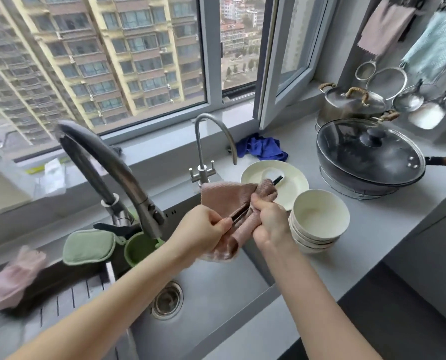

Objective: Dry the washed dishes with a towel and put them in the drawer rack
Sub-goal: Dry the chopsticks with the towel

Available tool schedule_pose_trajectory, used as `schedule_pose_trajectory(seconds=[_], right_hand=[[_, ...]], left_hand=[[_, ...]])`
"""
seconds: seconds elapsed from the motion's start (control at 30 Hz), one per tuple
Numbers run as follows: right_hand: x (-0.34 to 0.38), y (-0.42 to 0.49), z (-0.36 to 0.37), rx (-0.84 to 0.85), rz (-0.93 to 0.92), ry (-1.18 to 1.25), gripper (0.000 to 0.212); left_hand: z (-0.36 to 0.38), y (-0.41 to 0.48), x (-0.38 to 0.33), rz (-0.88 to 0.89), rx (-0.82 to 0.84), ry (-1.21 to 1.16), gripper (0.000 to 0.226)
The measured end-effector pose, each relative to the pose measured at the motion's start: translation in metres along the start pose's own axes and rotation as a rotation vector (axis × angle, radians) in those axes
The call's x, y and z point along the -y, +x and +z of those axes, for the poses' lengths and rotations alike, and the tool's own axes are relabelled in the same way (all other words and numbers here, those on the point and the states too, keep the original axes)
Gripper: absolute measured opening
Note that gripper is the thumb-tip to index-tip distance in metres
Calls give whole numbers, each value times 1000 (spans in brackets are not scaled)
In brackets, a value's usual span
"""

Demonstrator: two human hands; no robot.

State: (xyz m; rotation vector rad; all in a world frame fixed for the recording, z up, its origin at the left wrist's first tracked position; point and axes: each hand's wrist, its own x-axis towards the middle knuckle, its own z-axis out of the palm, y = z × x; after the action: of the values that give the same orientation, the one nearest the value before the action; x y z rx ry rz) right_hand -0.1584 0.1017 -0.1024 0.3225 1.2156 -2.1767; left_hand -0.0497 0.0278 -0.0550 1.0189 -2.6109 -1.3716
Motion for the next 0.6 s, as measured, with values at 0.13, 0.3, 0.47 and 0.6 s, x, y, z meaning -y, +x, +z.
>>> schedule_pose_trajectory(seconds=[0.13, 0.3, 0.47, 0.6], right_hand=[[18, 7, -5, -66, 1, -18, 17], [44, -1, -19, -189, -126, 1, 18], [2, -61, -21, 44, 9, -215, 26], [-42, -74, -5, 239, -27, -357, 21]], left_hand=[[-13, -18, 19, -95, 100, -209, 36], [-26, -38, 35, -153, 93, -466, 31], [-14, -40, 44, -150, 8, -594, 32], [2, -40, 40, -41, -74, -337, 37]])
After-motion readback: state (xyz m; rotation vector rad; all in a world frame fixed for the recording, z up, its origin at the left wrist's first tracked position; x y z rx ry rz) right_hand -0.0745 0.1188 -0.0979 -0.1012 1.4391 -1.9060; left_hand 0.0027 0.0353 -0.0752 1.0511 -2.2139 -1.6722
